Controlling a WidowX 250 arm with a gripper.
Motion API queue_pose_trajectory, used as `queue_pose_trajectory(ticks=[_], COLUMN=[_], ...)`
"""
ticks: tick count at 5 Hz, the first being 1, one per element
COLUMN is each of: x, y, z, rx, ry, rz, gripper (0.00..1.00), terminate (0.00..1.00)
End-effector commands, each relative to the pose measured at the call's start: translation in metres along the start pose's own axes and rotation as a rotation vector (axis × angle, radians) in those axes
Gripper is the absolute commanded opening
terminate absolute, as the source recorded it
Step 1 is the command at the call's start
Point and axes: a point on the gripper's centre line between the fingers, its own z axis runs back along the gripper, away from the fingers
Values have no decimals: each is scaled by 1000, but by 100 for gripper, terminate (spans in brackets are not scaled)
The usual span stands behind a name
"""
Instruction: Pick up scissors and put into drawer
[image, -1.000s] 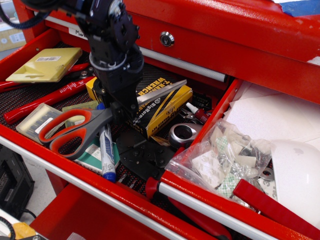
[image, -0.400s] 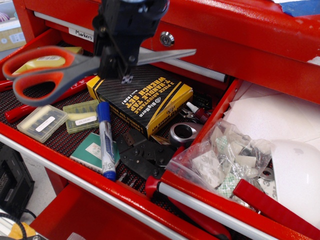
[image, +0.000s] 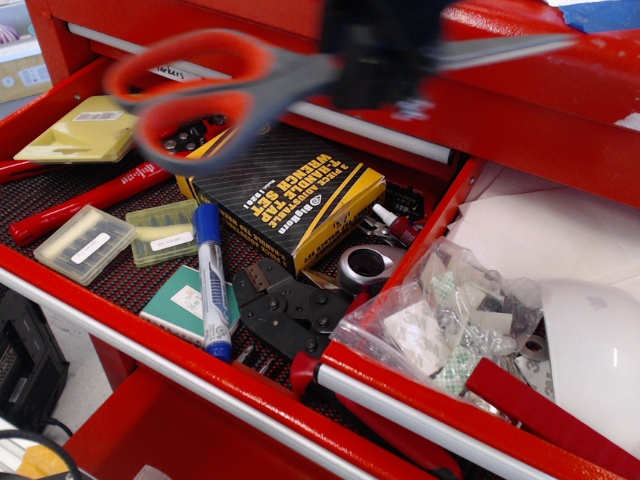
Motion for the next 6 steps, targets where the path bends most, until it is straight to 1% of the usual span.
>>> queue_pose_trajectory(ticks=[1, 2, 3, 4, 5, 6], x=[66, 80, 76, 63, 60, 60], y=[-34, -55, -69, -65, -73, -73], z=[28, 18, 4, -12, -22, -22], rx=[-67, -117, -97, -74, -93, -93], ry=[-77, -100, -97, -34, -97, -97], rz=[122, 177, 161, 91, 103, 103], gripper=[0, 0, 0, 0, 100, 100], terminate=[0, 0, 0, 0, 0, 0])
